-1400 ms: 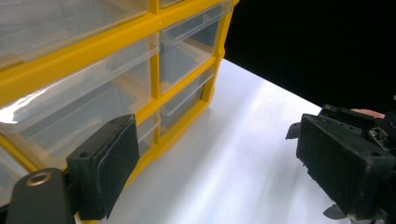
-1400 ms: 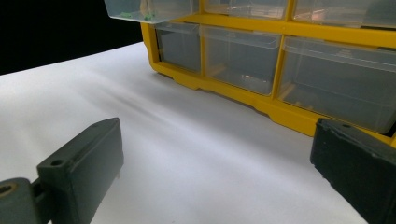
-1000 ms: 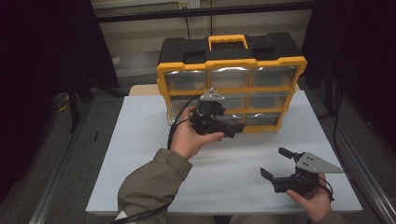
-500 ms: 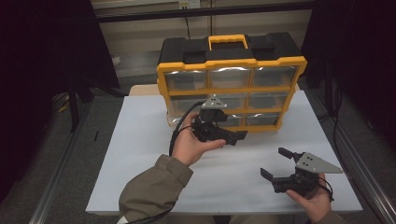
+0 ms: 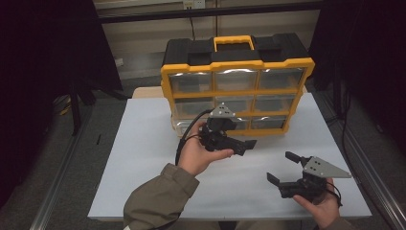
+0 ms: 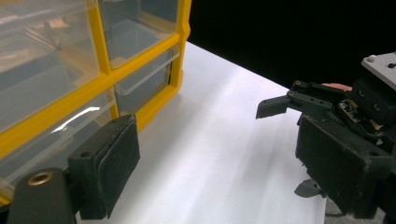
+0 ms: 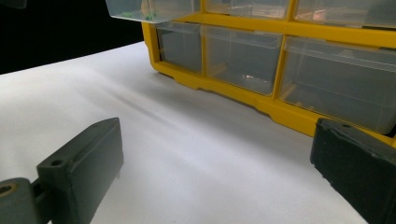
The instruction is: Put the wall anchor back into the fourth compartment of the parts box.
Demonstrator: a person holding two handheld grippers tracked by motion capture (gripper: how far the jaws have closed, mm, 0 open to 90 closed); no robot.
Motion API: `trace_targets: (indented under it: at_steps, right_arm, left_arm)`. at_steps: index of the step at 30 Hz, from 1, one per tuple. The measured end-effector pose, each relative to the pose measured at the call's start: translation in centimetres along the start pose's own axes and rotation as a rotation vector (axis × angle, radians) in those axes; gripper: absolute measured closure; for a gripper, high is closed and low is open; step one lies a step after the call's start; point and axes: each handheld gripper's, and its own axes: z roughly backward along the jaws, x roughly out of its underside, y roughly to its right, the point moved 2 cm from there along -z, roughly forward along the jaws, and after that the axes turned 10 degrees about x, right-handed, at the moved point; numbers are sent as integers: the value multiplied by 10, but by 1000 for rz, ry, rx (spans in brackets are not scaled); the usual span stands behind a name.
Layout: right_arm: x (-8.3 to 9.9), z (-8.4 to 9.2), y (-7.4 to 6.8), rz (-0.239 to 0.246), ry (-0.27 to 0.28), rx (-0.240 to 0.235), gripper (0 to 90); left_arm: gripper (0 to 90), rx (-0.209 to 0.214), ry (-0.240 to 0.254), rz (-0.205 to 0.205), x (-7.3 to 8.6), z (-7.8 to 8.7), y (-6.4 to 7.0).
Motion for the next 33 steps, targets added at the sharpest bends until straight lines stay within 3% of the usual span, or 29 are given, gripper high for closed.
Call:
trace_targets:
  at_steps: [8,19,23,33]
  right_arm:
    - [0,0,0,-1,3,1,25]
    - [0,0,0,-2,2,2,25]
    - [0,0,1,-1,2,4,25]
    - [0,0,0,-2,2,2,25]
  left_arm:
    - [140,18,5,10,9,-3,2]
    - [206,-15,-11,25,19,2,3]
    - [288,-39,-11,22,22,6,5]
    - [643,-102,-47,41,31,22,3]
